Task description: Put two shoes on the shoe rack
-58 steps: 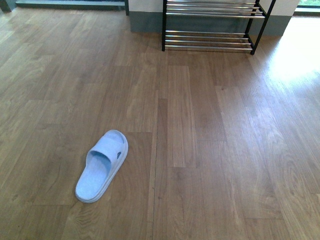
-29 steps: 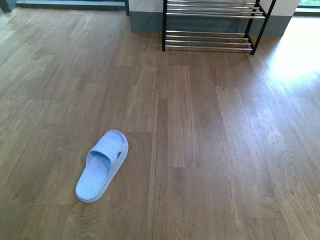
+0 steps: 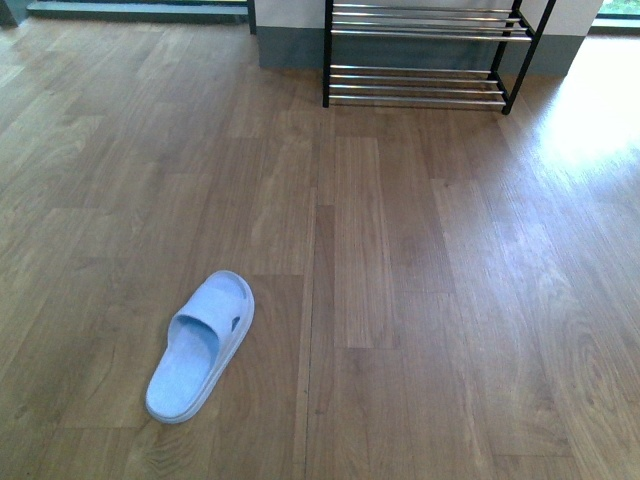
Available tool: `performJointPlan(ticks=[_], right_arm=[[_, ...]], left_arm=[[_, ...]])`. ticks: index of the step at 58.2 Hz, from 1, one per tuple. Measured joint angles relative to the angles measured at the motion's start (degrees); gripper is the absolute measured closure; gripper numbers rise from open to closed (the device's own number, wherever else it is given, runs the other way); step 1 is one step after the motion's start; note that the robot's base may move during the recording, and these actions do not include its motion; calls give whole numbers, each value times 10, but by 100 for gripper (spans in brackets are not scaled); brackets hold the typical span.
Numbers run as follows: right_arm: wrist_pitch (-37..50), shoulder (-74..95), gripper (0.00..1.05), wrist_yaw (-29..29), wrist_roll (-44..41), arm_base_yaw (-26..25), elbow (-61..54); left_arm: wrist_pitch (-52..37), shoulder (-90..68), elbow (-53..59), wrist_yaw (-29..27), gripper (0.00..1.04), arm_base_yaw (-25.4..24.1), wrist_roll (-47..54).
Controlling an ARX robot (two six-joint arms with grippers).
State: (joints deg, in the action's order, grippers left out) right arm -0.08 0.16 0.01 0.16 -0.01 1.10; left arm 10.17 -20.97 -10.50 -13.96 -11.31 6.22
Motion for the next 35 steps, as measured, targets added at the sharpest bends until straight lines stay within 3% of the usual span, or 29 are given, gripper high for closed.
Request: performJointPlan(ticks=[35], right_arm=[[0,0,9,0,0,0,0]], left_arm=[[0,0,1,1,103,0,0]])
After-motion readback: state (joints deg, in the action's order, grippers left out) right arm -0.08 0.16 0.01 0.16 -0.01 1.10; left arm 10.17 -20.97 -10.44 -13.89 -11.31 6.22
